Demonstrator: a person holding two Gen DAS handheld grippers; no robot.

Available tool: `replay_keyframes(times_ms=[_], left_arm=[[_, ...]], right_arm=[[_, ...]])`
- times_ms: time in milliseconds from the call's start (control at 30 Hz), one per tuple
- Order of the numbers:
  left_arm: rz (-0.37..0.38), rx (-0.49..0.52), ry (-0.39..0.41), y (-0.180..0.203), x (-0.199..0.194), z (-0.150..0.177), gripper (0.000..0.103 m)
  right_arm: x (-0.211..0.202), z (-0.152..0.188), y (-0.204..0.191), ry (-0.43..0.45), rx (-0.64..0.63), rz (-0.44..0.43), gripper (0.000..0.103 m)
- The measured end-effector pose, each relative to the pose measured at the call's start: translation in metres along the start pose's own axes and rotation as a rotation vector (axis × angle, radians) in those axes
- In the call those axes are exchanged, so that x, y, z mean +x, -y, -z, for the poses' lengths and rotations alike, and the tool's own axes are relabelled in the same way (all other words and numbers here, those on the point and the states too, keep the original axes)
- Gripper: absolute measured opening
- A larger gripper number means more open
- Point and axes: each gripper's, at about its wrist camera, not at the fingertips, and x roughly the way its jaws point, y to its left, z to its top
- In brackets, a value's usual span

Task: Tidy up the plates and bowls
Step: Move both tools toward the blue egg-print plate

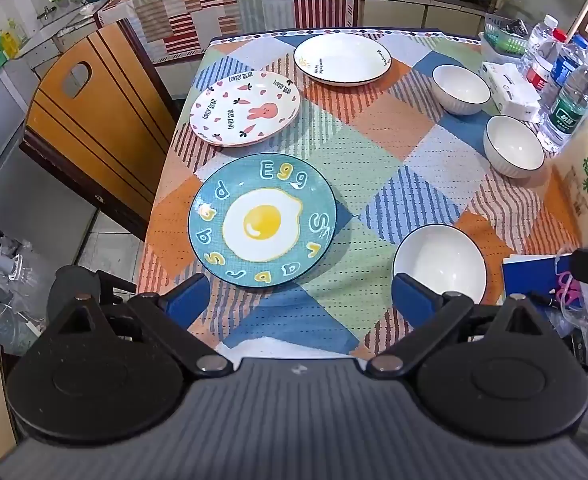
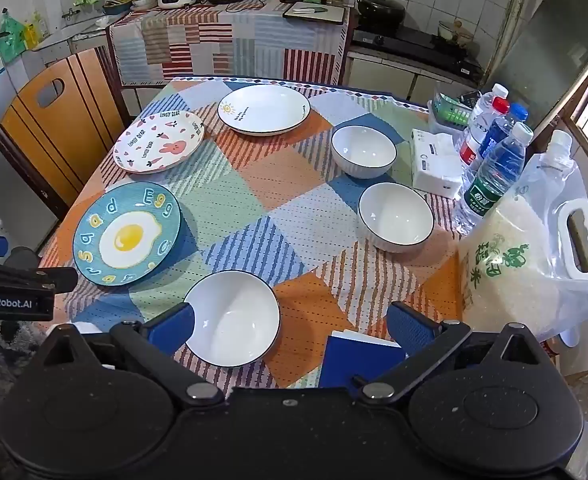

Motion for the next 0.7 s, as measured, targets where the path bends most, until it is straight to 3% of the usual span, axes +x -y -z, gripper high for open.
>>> replay_keyframes(times_ms=[167, 700], left_arm=[[0.03, -0.02, -0.006, -0.008, 0.002, 0.001, 0.098], [-0.011, -0.035, 0.008, -0.01, 0.0, 0.002, 0.098]], right_arm=[[0.0, 0.001, -0.001, 0.006, 0.001, 0.006, 0.103], [0.008, 0.004, 0.008, 0.014, 0.016, 0.015, 0.103]])
